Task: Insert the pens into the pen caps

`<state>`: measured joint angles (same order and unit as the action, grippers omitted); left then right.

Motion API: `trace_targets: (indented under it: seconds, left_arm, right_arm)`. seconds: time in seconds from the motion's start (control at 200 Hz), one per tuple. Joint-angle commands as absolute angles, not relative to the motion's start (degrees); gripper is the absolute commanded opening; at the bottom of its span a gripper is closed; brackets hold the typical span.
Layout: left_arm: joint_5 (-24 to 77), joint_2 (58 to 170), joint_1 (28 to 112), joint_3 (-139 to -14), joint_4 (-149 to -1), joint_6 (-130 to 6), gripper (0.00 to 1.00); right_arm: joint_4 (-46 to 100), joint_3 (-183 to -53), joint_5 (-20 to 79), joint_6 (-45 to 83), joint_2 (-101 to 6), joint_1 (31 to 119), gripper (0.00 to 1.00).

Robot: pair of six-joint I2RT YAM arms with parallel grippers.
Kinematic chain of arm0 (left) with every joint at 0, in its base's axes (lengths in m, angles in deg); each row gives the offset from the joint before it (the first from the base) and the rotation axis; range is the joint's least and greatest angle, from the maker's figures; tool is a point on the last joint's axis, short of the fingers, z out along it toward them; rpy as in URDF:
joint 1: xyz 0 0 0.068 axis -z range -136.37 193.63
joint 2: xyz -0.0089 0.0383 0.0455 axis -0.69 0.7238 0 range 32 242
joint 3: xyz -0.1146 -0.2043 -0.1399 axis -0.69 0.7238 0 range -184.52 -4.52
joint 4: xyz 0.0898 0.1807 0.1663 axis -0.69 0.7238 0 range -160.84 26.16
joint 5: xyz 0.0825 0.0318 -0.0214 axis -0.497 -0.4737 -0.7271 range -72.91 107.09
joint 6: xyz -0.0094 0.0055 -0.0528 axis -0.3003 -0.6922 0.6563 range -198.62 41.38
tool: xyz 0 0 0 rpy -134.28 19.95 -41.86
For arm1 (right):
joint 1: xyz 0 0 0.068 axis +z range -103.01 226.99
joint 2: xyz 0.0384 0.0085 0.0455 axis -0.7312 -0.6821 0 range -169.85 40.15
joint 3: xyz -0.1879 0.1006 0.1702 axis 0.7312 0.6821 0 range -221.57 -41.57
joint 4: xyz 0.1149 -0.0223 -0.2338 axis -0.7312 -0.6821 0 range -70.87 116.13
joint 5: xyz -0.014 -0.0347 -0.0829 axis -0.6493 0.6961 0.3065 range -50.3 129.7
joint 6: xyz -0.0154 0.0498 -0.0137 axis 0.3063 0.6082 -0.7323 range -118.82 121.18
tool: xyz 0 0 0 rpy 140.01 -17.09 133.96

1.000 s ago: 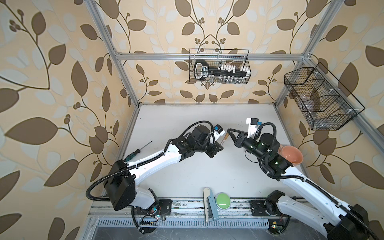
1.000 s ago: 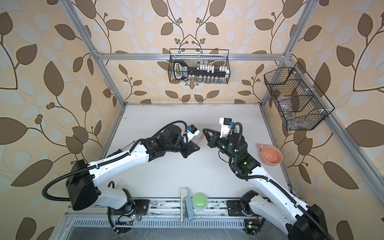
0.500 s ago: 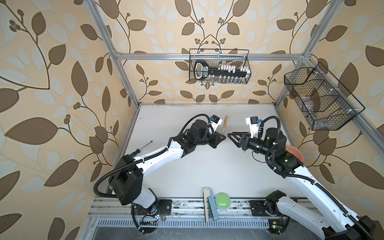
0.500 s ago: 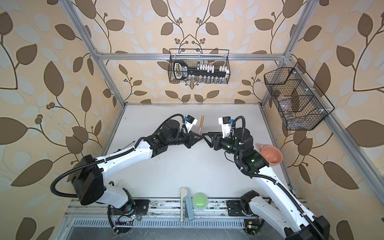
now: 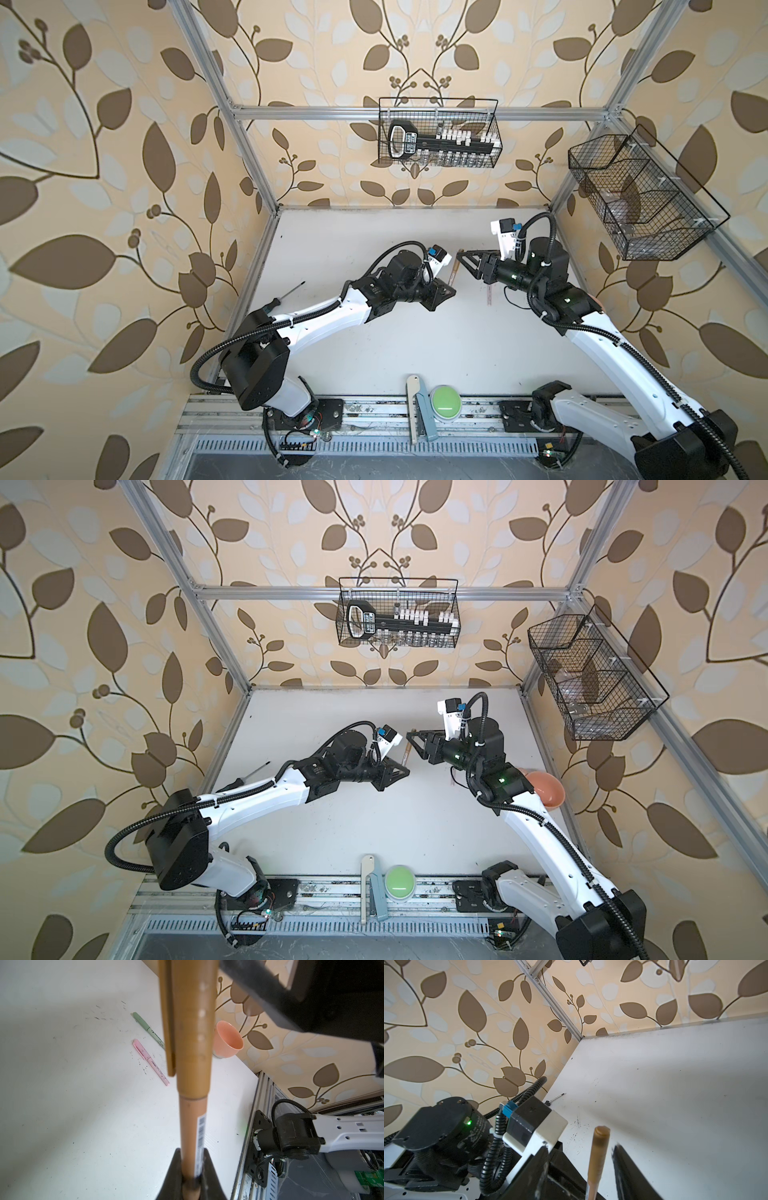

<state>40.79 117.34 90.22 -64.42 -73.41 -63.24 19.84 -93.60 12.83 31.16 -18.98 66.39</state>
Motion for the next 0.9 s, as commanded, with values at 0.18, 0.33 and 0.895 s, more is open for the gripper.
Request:
trace_targets:
  seconds: [0.18,0.33,0.895]
  left_arm:
    - [41.1,113.1,91.2,-64.9,-73.9,-63.8,0.0]
    - [41.1,113.1,91.4,-64.9,-73.4,-64.1,0.0]
    - [29.8,113.4,91.4,-68.3,-73.6,-64.4,0.0]
  right_arm:
    - [21.5,-94.8,10.1,31.2,-21.2,66.8,0.48]
    - [22.3,-95.0,9.7,31.3,-22.7,67.0,0.43]
    - [23.3,-90.1,9.4,32.9,-23.3,69.7,0.03]
